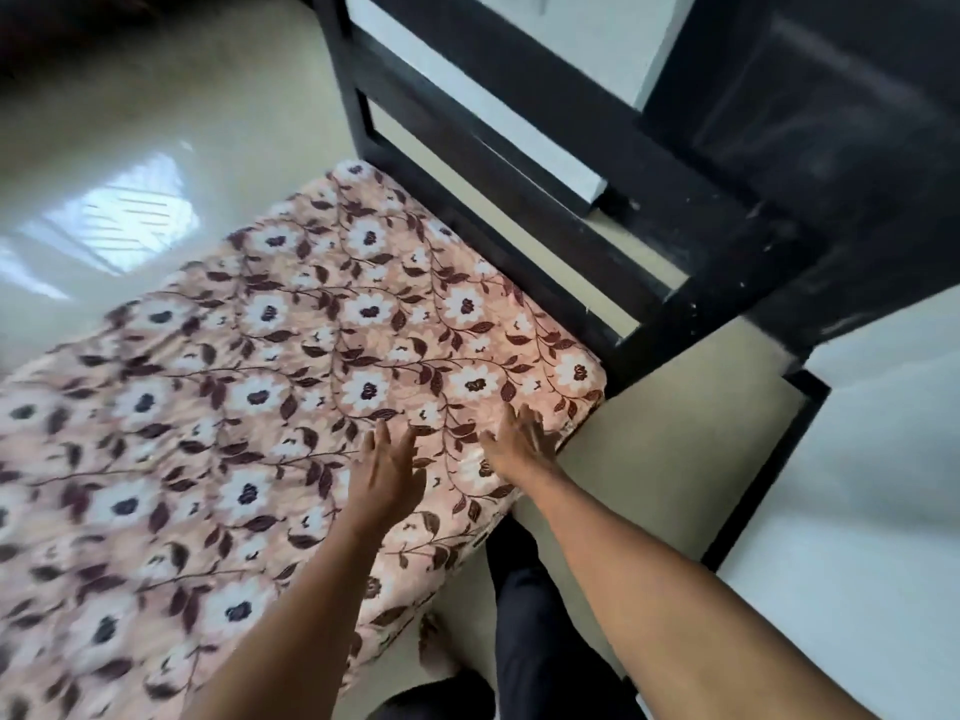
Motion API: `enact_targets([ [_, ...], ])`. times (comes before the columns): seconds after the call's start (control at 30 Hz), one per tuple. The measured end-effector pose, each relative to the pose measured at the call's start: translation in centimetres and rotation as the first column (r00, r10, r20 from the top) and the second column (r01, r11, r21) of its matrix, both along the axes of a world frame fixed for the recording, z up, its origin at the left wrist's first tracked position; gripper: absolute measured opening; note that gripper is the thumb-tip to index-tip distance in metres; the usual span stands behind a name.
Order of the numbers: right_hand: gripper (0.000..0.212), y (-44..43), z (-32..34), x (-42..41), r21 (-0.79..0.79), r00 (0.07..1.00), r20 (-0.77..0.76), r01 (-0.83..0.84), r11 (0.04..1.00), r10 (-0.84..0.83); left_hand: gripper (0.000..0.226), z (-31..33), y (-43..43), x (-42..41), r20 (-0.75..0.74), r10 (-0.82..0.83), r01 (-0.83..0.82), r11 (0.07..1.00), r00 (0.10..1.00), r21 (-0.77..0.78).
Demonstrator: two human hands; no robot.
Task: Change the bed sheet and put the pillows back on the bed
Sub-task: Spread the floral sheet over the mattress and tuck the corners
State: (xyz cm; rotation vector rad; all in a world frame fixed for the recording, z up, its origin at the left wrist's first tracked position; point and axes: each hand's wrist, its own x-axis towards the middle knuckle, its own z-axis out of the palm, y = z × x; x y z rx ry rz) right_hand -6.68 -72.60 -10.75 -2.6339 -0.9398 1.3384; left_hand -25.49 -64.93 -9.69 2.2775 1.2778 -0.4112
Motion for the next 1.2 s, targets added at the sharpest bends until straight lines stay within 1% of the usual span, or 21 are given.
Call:
enact_targets([
  [0.07, 0.078, -1.0, 3.9, -3.3, 0.058, 0.995, -0.059, -0.076, 0.995, 0.079, 0.074, 4.1, -1.2, -3.3, 0.008, 0.034, -0.035, 0.997, 0.999, 0.069],
  [0.13, 0.081, -2.0, 7.8, -6.5, 0.074, 0.975, -0.023, -0.217, 0.973, 0.219, 0.076, 8.4, -2.9, -6.6, -0.002, 0.063, -0.063, 0.989, 0.998, 0.135],
  [0.23, 0.080, -3.5, 12.7, -10.5, 0.111, 0.937, -0.048, -0.340, 0.934, 0.347, 0.076, 13.0, -5.4, -11.1, -0.014, 0.130, -0.125, 0.978, 0.991, 0.170],
  [0.3, 0.079, -4.5, 15.2, -12.8, 0.154, 0.895, -0.055, -0.430, 0.890, 0.442, 0.074, 14.8, -6.8, -14.1, -0.024, 0.195, -0.187, 0.963, 0.981, 0.196],
  [0.33, 0.079, -4.8, 15.6, -13.6, 0.159, 0.863, -0.031, -0.494, 0.855, 0.505, 0.073, 15.4, -7.3, -15.2, -0.038, 0.227, -0.215, 0.956, 0.973, 0.202],
  [0.4, 0.076, -4.8, 16.0, -15.0, 0.137, 0.769, 0.037, -0.637, 0.759, 0.638, 0.073, 16.4, -8.4, -17.6, -0.045, 0.327, -0.311, 0.927, 0.944, 0.211],
  [0.5, 0.078, -4.0, 16.5, -17.3, 0.115, 0.649, 0.079, -0.760, 0.640, 0.757, 0.073, 17.7, -10.5, -20.6, -0.057, 0.475, -0.455, 0.865, 0.878, 0.213],
  [0.6, 0.079, -3.4, 17.3, -21.3, 0.135, 0.524, 0.053, -0.847, 0.514, 0.850, 0.072, 18.6, -13.9, -24.0, -0.147, 0.575, -0.545, 0.814, 0.805, 0.200],
  [0.67, 0.076, -3.2, 17.5, -24.3, 0.151, 0.443, 0.041, -0.889, 0.433, 0.895, 0.072, 18.9, -15.8, -25.9, -0.199, 0.627, -0.598, 0.779, 0.753, 0.188],
  [0.73, 0.075, -3.4, 17.8, -27.4, 0.181, 0.340, 0.049, -0.928, 0.327, 0.939, 0.071, 19.7, -17.6, -27.5, -0.239, 0.688, -0.666, 0.725, 0.685, 0.177],
  [0.8, 0.075, -3.8, 18.4, -30.7, 0.204, 0.231, 0.084, -0.956, 0.210, 0.969, 0.071, 20.3, -19.6, -29.3, -0.238, 0.759, -0.744, 0.647, 0.607, 0.168],
  [0.97, 0.075, -5.1, 20.9, -38.8, 0.216, -0.037, 0.142, -0.974, -0.067, 0.989, 0.071, 20.7, -24.8, -34.8, -0.241, 0.858, -0.851, 0.497, 0.453, 0.169],
  [1.07, 0.075, -6.0, 21.3, -44.1, 0.207, -0.140, 0.154, -0.963, -0.171, 0.978, 0.072, 20.9, -27.9, -39.1, -0.213, 0.909, -0.901, 0.396, 0.358, 0.176],
  [1.2, 0.076, -7.5, 21.3, -52.8, 0.219, -0.229, 0.177, -0.939, -0.265, 0.957, 0.074, 20.1, -31.8, -46.9, -0.208, 0.947, -0.943, 0.283, 0.245, 0.174],
])
